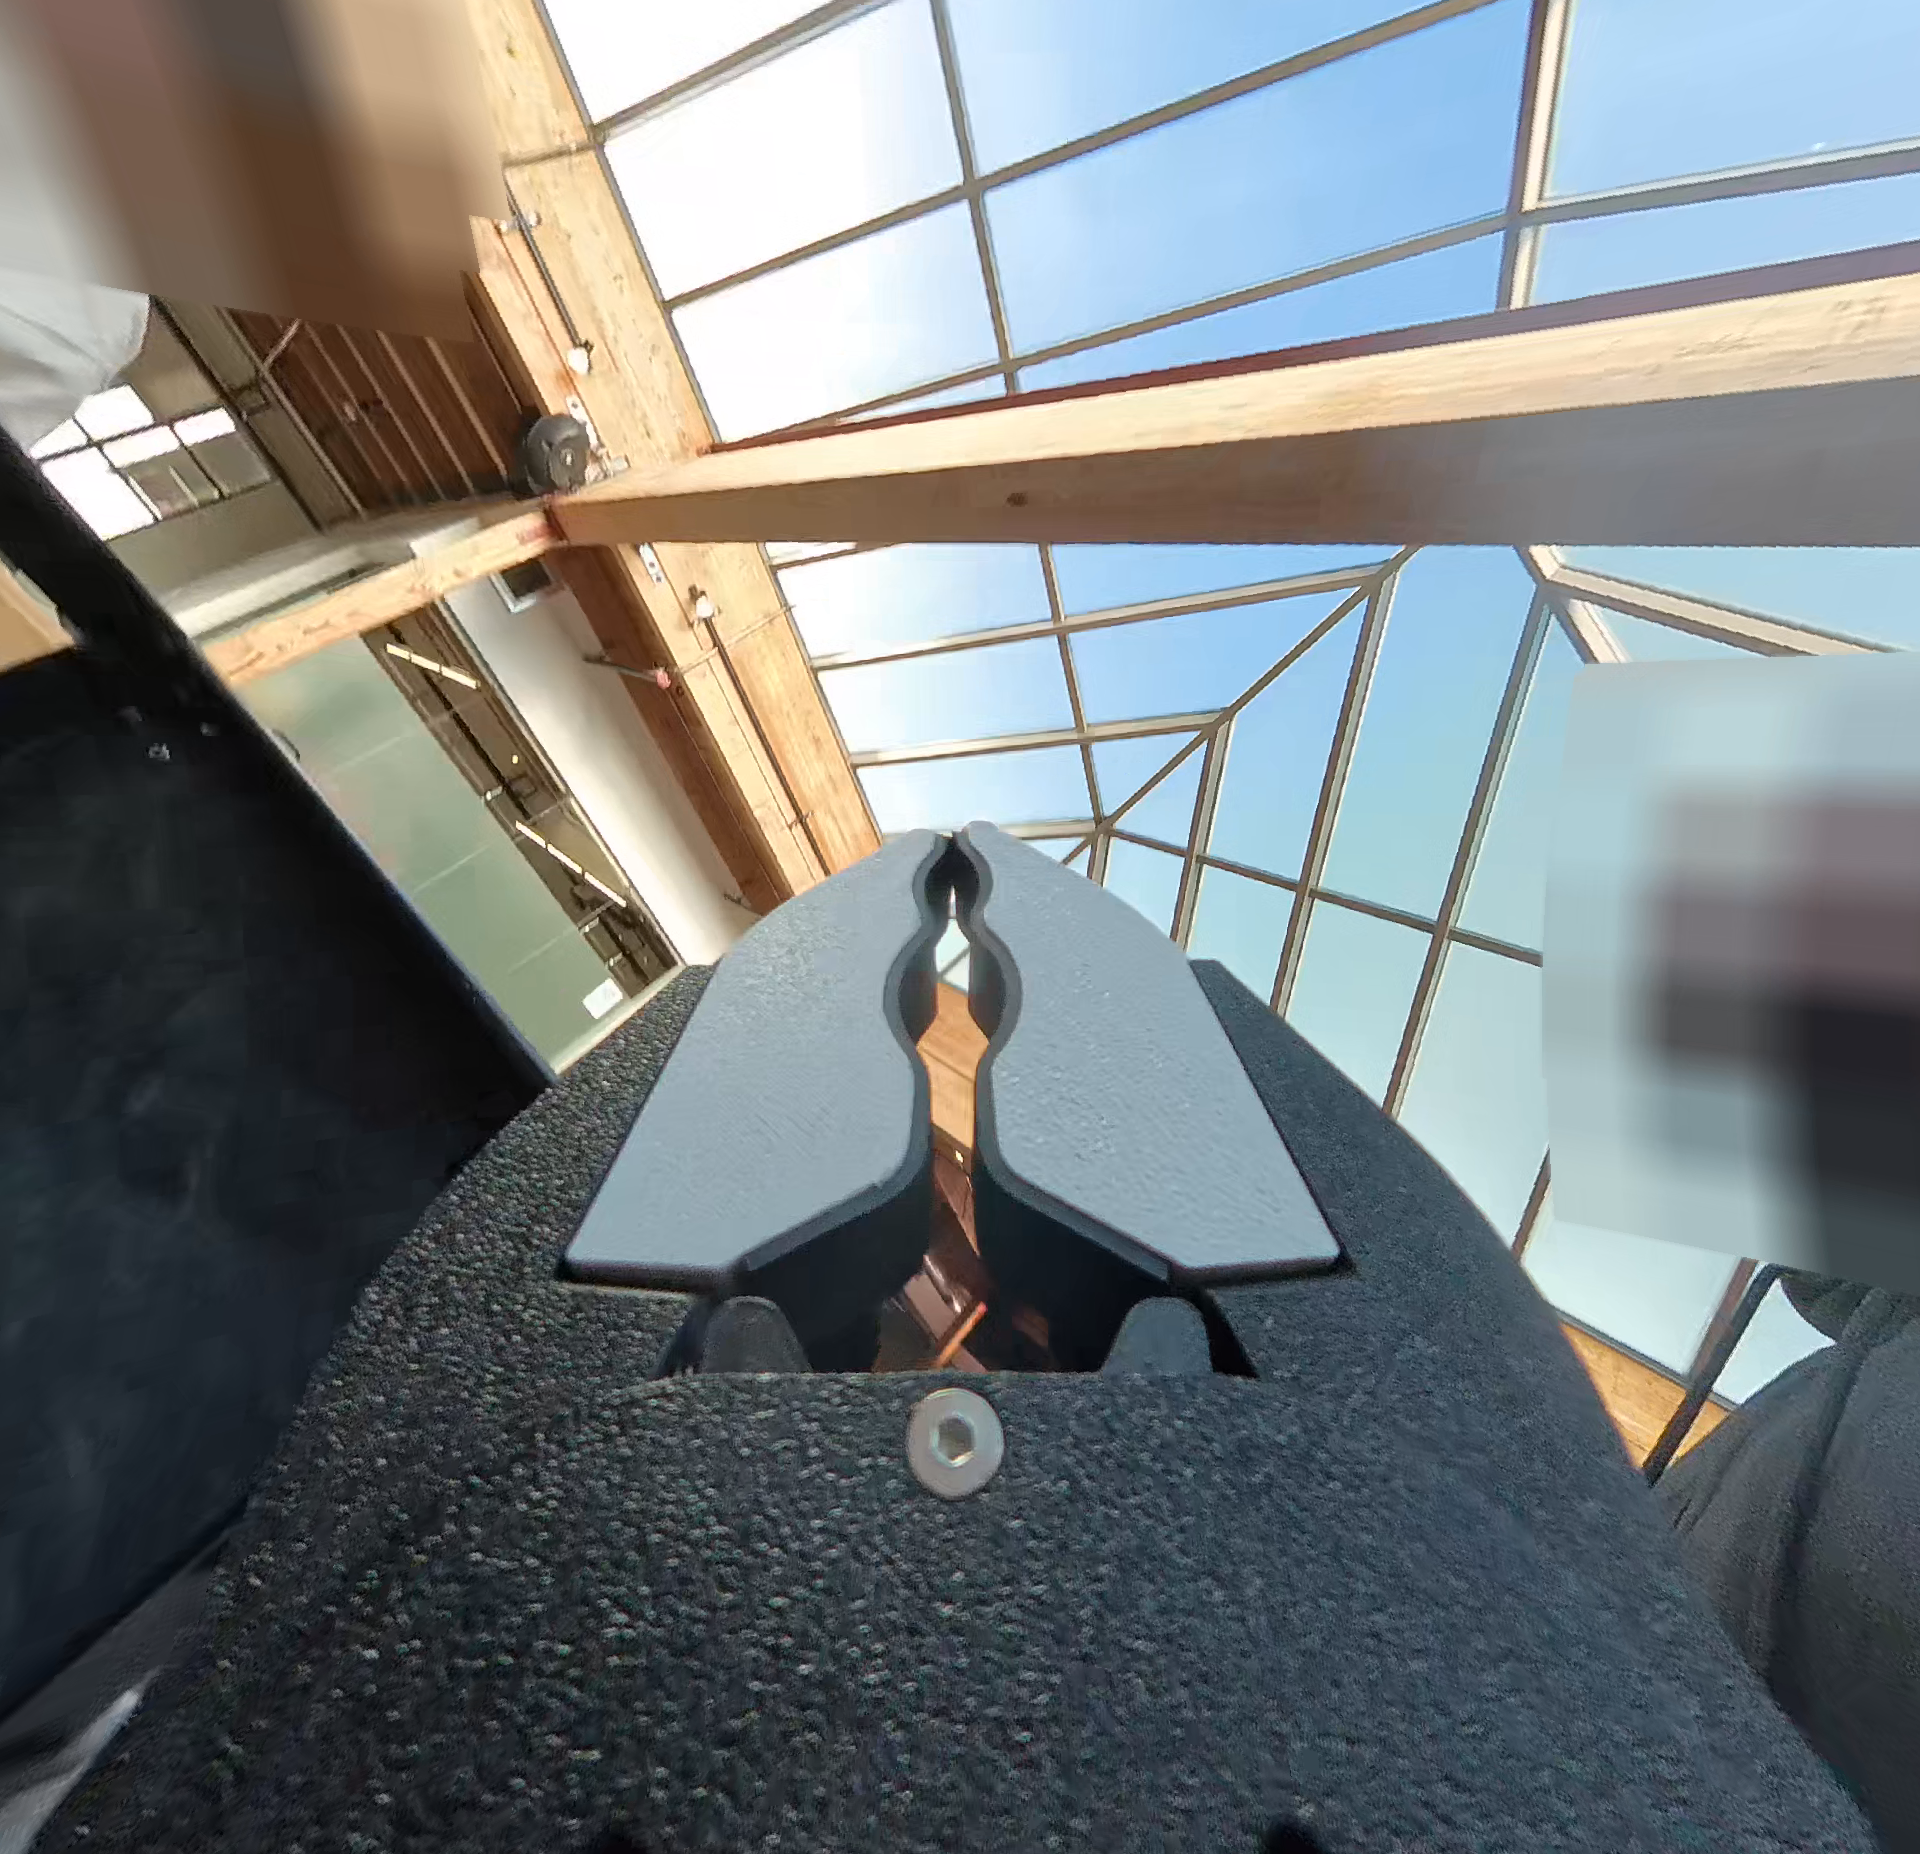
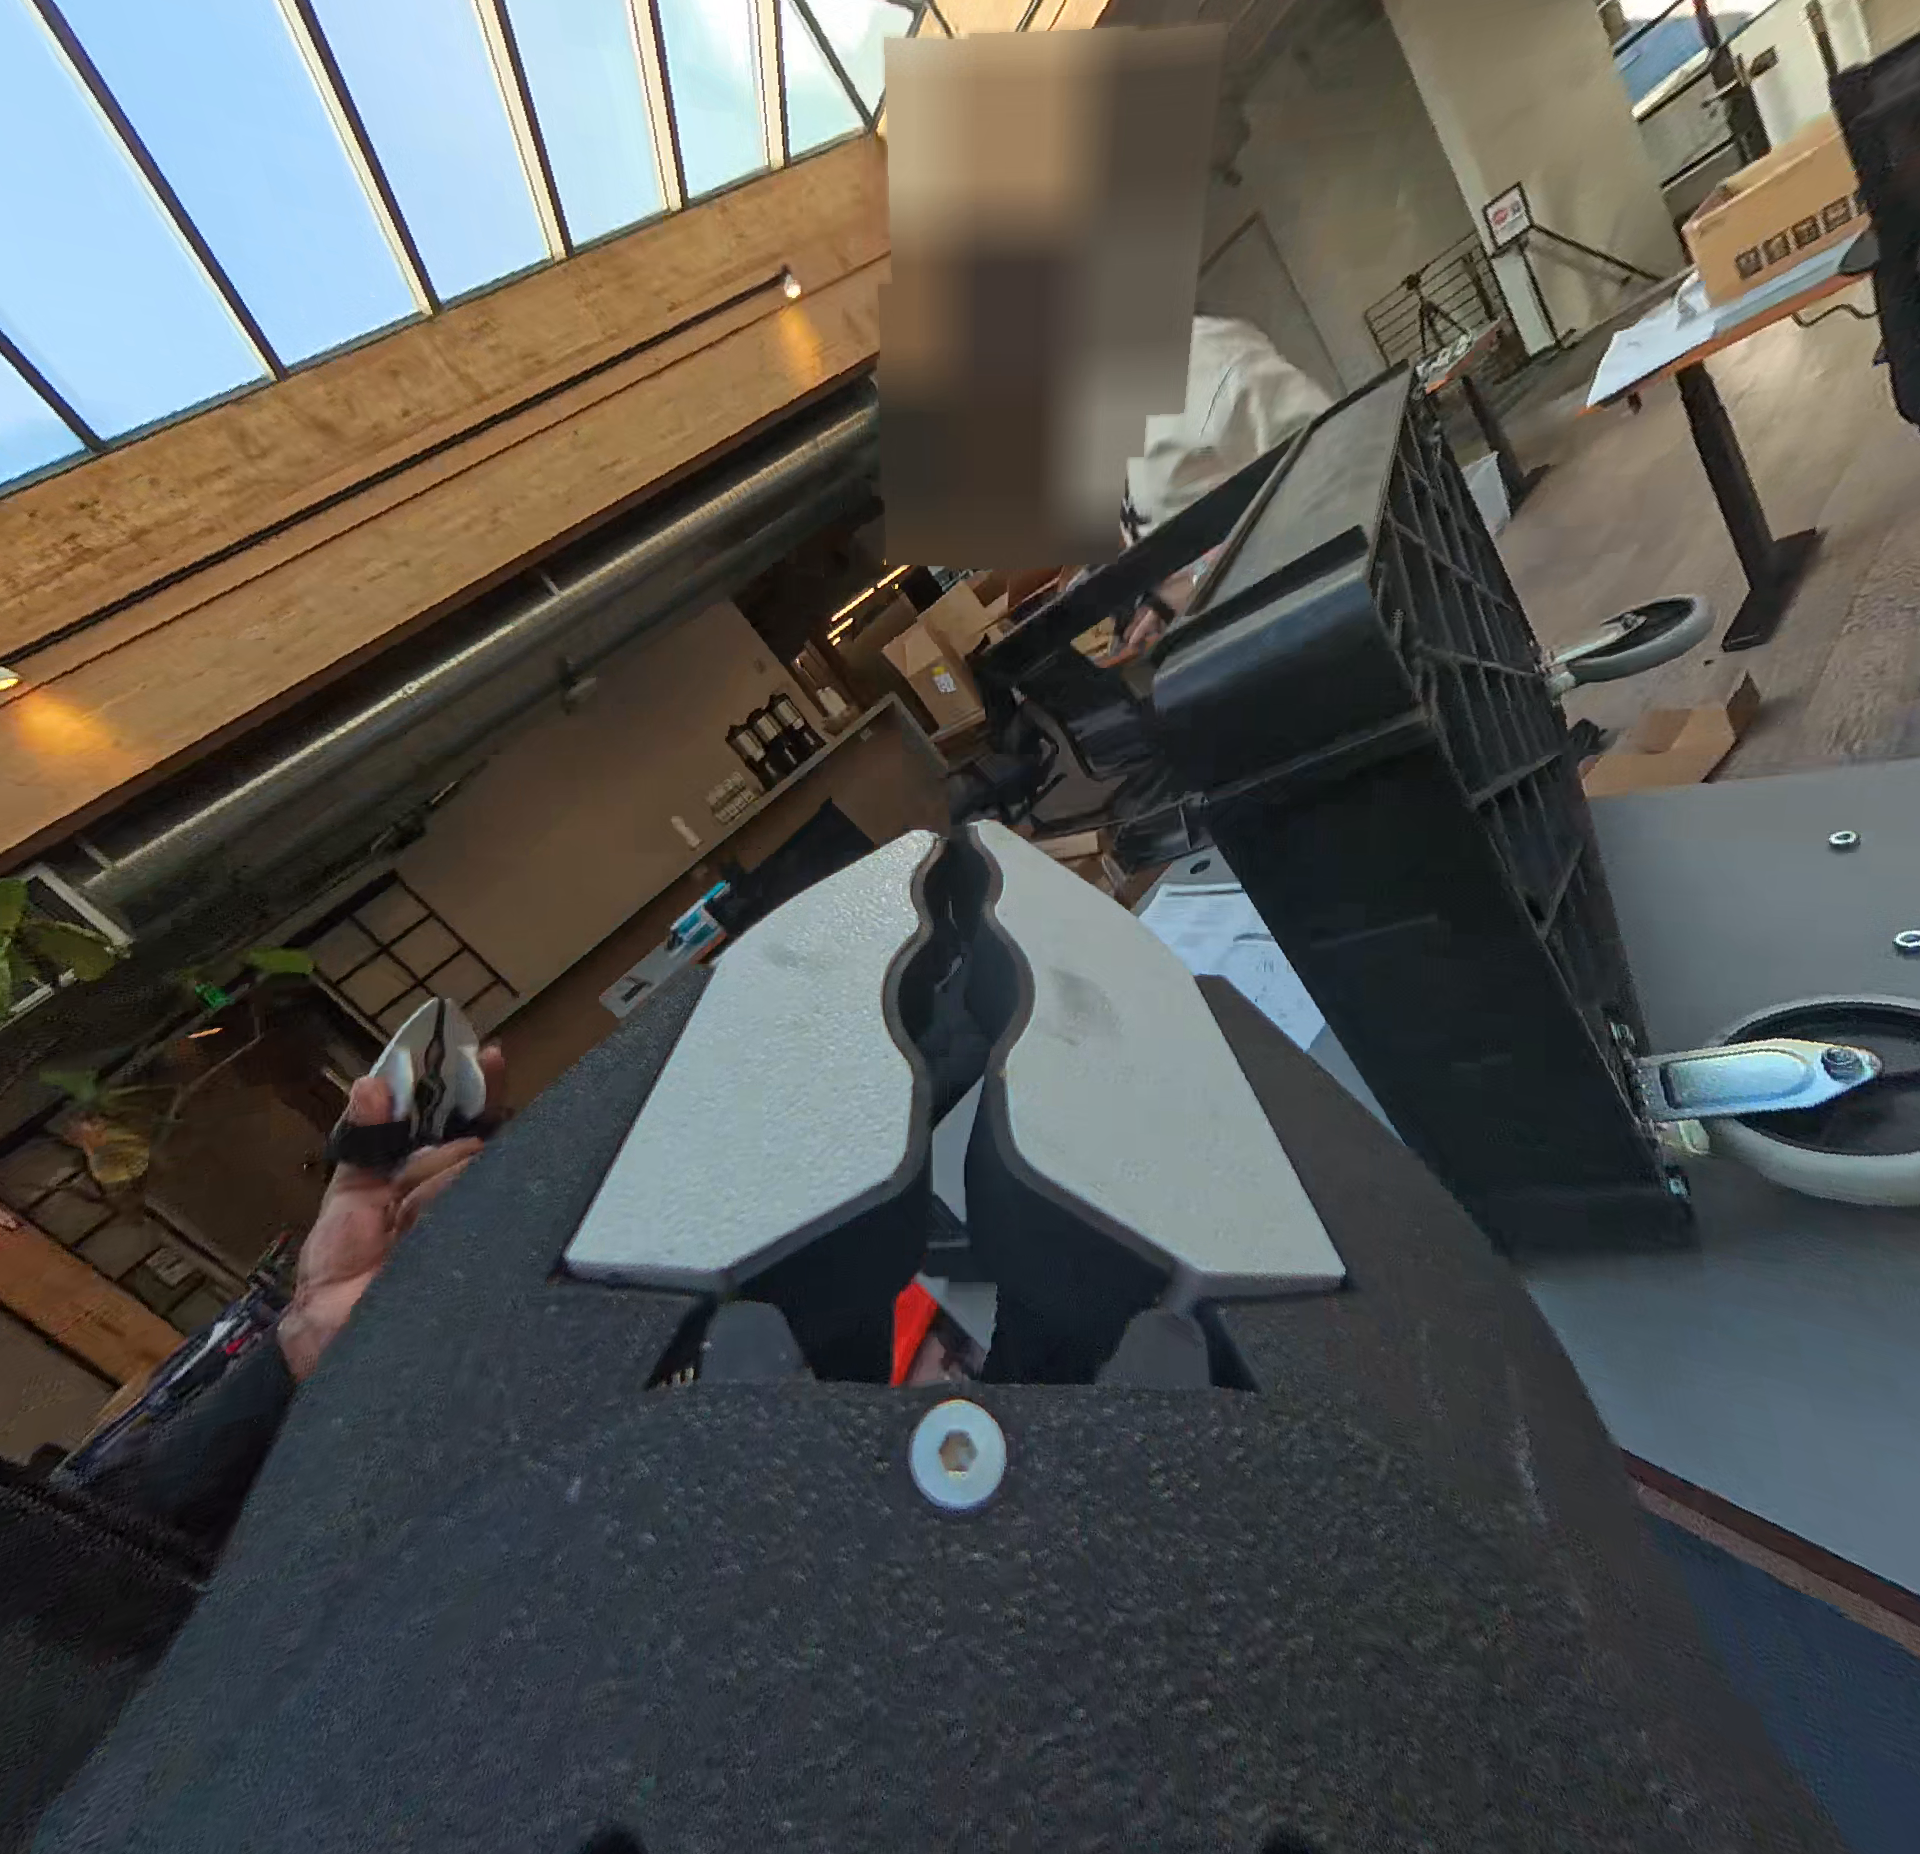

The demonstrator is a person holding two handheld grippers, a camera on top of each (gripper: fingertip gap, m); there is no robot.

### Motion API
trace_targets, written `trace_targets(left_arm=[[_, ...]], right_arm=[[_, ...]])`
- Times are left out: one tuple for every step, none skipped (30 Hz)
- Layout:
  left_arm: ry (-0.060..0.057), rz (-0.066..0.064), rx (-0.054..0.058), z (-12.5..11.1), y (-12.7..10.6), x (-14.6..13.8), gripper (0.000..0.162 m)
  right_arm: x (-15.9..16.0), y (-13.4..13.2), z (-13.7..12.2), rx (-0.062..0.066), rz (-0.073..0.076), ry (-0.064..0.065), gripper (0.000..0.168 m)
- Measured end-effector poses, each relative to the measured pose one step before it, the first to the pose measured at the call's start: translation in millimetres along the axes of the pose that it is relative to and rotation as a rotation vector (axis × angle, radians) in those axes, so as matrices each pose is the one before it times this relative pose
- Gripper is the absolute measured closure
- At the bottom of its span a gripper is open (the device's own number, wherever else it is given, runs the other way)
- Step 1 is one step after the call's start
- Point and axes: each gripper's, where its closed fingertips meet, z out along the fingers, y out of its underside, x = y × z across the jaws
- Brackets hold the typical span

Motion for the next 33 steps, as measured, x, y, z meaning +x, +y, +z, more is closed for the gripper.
trace_targets(left_arm=[[0.0112,0.0330,0.0516,-11.81,-22.71,11.66,0.162],[-0.0071,0.0317,0.0439,-13.79,-25.37,7.53,0.162],[-0.0151,0.0272,0.0327,-14.48,-25.61,4.76,0.162],[-0.0196,0.0254,0.0179,-14.26,-23.52,3.35,0.162],[-0.0217,0.0249,0.0087,-13.40,-20.31,2.64,0.162],[-0.0127,0.0227,0.0051,-12.30,-16.60,3.65,0.162],[-0.0098,0.0156,-0.0009,-10.95,-12.00,3.67,0.162],[-0.0082,0.0086,-0.0082,-9.62,-6.55,3.04,0.162],[-0.0072,0.0014,-0.0113,-8.75,-1.32,2.10,0.162],[-0.0074,-0.0107,-0.0115,-7.76,3.63,0.50,0.162],[-0.0108,-0.0283,-0.0148,-6.87,8.91,-1.85,0.162],[-0.0145,-0.0480,-0.0225,-5.37,14.45,-4.23,0.162],[-0.0104,-0.0640,-0.0307,-3.39,19.42,-4.80,0.162],[-0.0026,-0.0710,-0.0386,-1.05,23.38,-4.08,0.162],[0.0013,-0.0687,-0.0473,1.54,25.61,-3.04,0.162],[0.0085,-0.0557,-0.0567,3.97,24.72,-0.90,0.162],[0.0123,-0.0353,-0.0589,5.66,19.56,2.01,0.162],[0.0182,-0.0071,-0.0492,5.29,10.03,6.11,0.162],[0.0234,0.0231,-0.0223,2.65,-2.39,10.80,0.162],[0.0255,0.0455,0.0118,-1.74,-14.54,14.16,0.162],[0.0191,0.0539,0.0423,-5.79,-23.95,14.34,0.162],[0.0142,0.0544,0.0638,-9.05,-30.32,12.86,0.162],[0.0032,0.0506,0.0772,-11.22,-33.68,9.32,0.162],[-0.0043,0.0446,0.0731,-12.14,-32.78,5.43,0.162],[-0.0121,0.0377,0.0503,-11.41,-27.20,1.56,0.162],[-0.0225,0.0266,0.0216,-9.65,-18.44,-1.40,0.162],[-0.0224,0.0101,-0.0008,-7.11,-8.74,-2.40,0.162],[-0.0088,-0.0007,-0.0174,-4.58,0.36,-1.08,0.162],[-0.0073,-0.0118,-0.0292,-2.39,8.14,-2.06,0.162],[-0.0043,-0.0255,-0.0332,-0.56,13.93,-3.17,0.162],[0.0016,-0.0402,-0.0319,1.02,17.64,-4.24,0.162],[0.0044,-0.0516,-0.0279,2.32,19.90,-5.48,0.162],[0.0068,-0.0550,-0.0270,3.44,21.42,-6.41,0.162]], right_arm=[[-2.46,-15.24,-7.53,0.0784,0.0137,0.0112,0.168],[-0.80,-14.42,-8.91,0.0706,0.0215,0.0035,0.168],[-0.23,-9.38,-8.06,0.0398,0.0152,0.0003,0.168],[0.61,-2.41,-6.28,0.0007,0.0018,0.0099,0.168],[-0.72,3.62,-4.23,-0.0263,-0.0082,0.0142,0.168],[-4.96,7.50,-2.33,-0.0348,-0.0130,0.0019,0.168],[-8.34,10.24,-0.15,-0.0342,-0.0098,-0.0085,0.168],[-10.31,12.76,2.09,-0.0316,-0.0003,-0.0137,0.168],[-12.05,15.20,4.23,-0.0272,0.0086,-0.0187,0.168],[-13.24,18.04,6.27,-0.0232,0.0146,-0.0228,0.168],[-14.12,21.43,8.61,-0.0248,0.0207,-0.0259,0.168],[-15.01,25.09,11.20,-0.0289,0.0291,-0.0300,0.168],[-16.06,27.21,13.38,-0.0304,0.0409,-0.0368,0.168],[-16.82,27.88,14.97,-0.0302,0.0478,-0.0416,0.168],[-16.93,26.24,15.49,-0.0302,0.0446,-0.0440,0.168],[-15.73,21.60,14.20,-0.0286,0.0317,-0.0395,0.168],[-13.46,13.17,10.91,-0.0213,0.0083,-0.0282,0.168],[-11.10,2.95,5.43,-0.0124,-0.0200,-0.0171,0.168],[-7.98,-6.87,-1.03,-0.0023,-0.0418,-0.0049,0.168],[-3.43,-15.50,-7.81,0.0117,-0.0492,0.0105,0.168],[1.95,-22.28,-13.63,0.0296,-0.0449,0.0253,0.168],[7.39,-26.58,-18.14,0.0457,-0.0356,0.0382,0.168],[11.77,-27.59,-20.84,0.0557,-0.0252,0.0445,0.168],[13.34,-25.84,-21.09,0.0571,-0.0130,0.0408,0.168],[13.00,-21.90,-19.41,0.0512,0.0021,0.0392,0.168],[8.29,-16.02,-16.13,0.0399,0.0067,0.0279,0.168],[1.79,-7.95,-11.78,0.0190,-0.0033,0.0102,0.168],[-1.57,1.18,-7.21,-0.0046,-0.0083,0.0083,0.168],[-3.70,8.79,-3.40,-0.0201,-0.0024,0.0057,0.168],[-5.48,13.84,-0.23,-0.0231,0.0097,-0.0027,0.168],[-6.03,16.96,2.13,-0.0205,0.0220,-0.0087,0.168],[-5.78,18.43,3.91,-0.0192,0.0299,-0.0116,0.168],[-5.08,19.01,5.09,-0.0193,0.0316,-0.0122,0.168]])
